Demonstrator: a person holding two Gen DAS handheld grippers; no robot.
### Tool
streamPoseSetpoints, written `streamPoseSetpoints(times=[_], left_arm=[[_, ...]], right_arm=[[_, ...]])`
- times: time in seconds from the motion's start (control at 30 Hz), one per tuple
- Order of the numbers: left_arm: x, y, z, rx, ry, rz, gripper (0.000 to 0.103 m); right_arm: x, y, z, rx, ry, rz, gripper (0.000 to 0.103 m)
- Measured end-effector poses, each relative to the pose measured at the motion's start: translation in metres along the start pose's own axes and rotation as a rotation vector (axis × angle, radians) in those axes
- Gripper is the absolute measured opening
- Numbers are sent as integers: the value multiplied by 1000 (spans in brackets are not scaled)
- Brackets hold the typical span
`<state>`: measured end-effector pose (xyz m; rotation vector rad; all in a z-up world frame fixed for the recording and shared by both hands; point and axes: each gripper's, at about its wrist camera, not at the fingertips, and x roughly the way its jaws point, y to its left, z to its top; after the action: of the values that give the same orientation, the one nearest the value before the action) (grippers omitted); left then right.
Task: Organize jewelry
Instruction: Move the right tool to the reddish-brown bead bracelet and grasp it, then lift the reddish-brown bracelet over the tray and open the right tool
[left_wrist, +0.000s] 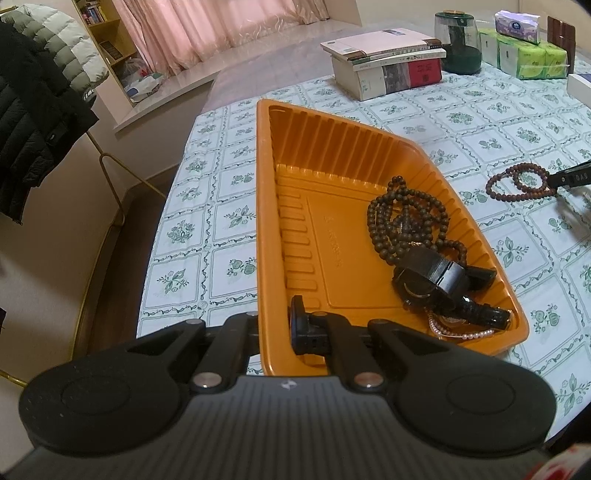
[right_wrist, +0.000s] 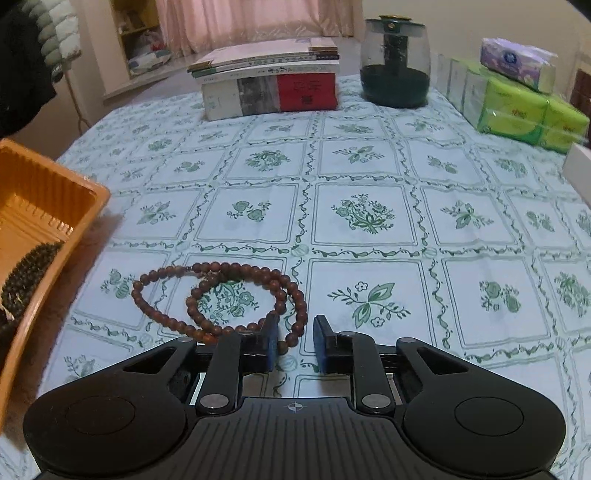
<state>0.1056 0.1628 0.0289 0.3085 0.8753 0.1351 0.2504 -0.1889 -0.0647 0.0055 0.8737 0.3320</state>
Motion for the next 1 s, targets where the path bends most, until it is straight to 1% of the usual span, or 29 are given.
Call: streamPoseSetpoints(times=[0.03, 0.07, 0.13, 0.2, 0.3, 0.43, 0.53, 0.6, 0.67, 0.77, 0.9, 1.0], left_arm=[[0, 0, 0, 1, 0, 0, 3], [0, 0, 0, 0, 0, 0, 4], [0, 0, 0, 0, 0, 0, 3], [0, 0, 0, 0, -1, 0, 3], [0, -1, 0, 1, -1, 0, 4], [0, -1, 0, 1, -3, 0, 4], [-2, -2, 0, 4, -5, 1, 4], [-2, -2, 0, 4, -5, 1, 4], [-2, -2, 0, 4, -5, 2, 4], [-2, -2, 0, 5, -5, 2, 4], [-2, -2, 1, 4, -3, 3, 4], [-3, -1, 1, 4, -3, 3, 4]], right_arm=[[0, 1, -1, -9, 2, 6, 10], [-1, 2, -2, -13, 6, 15, 8], [-6, 4, -5, -29, 5, 5, 6], [-14, 4, -9, -33, -5, -5, 6], [-31, -1, -21, -5, -28, -12, 6], [-49, -12, -38, 48, -30, -33, 6], [-56, -19, -46, 64, -30, -37, 6], [-58, -22, -49, 63, -22, -28, 7], [-59, -24, -49, 53, -22, -36, 15], [-57, -22, -47, 33, -27, -31, 22], [-47, -15, -44, -27, -13, -23, 23], [-36, -8, -44, -79, 1, -44, 23]])
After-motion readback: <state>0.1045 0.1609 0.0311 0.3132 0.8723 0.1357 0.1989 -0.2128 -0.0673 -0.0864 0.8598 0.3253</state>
